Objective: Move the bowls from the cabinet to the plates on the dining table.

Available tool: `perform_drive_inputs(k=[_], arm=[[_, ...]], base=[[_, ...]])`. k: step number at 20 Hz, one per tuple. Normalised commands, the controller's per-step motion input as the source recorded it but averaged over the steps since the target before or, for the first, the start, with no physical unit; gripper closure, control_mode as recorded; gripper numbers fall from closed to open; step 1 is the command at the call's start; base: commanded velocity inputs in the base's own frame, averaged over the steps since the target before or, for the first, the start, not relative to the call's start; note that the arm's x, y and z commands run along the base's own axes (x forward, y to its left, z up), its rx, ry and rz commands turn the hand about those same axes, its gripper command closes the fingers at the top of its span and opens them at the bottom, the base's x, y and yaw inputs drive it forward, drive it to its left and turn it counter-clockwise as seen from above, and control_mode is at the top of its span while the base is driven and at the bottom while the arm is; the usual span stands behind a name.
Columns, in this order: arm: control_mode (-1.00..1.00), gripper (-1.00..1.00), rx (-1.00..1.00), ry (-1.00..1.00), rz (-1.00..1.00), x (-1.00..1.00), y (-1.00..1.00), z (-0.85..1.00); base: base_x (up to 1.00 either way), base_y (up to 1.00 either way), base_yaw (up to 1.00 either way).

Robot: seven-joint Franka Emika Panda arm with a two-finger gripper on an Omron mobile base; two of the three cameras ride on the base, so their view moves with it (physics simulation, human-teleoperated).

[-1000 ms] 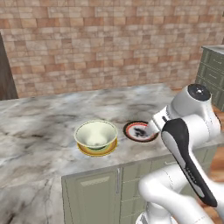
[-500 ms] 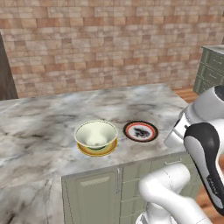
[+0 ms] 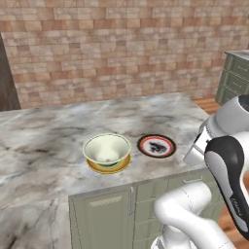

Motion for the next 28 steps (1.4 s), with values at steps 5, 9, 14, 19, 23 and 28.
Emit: perform_drive_inputs(k=[5, 9, 14, 19, 23, 28], arm=[[1.00, -1.00, 0.00, 0.00, 0.00, 0.00, 0.00, 0.00], [1.00, -1.00, 0.00, 0.00, 0.00, 0.00, 0.00, 0.00], [1.00, -1.00, 0.00, 0.00, 0.00, 0.00, 0.00, 0.00], [1.00, -1.00, 0.00, 0.00, 0.00, 0.00, 0.00, 0.00], [1.00, -1.00, 0.00, 0.00, 0.00, 0.00, 0.00, 0.00], [1.00, -1.00, 0.00, 0.00, 0.00, 0.00, 0.00, 0.00]], base=[[-0.71, -0.12, 0.00], [-1.00, -0.34, 0.00], [-0.79, -0.55, 0.00], [-0.06, -0.72, -0.23], [0.00, -0.68, -0.45], [0.00, -0.59, -0.52]])
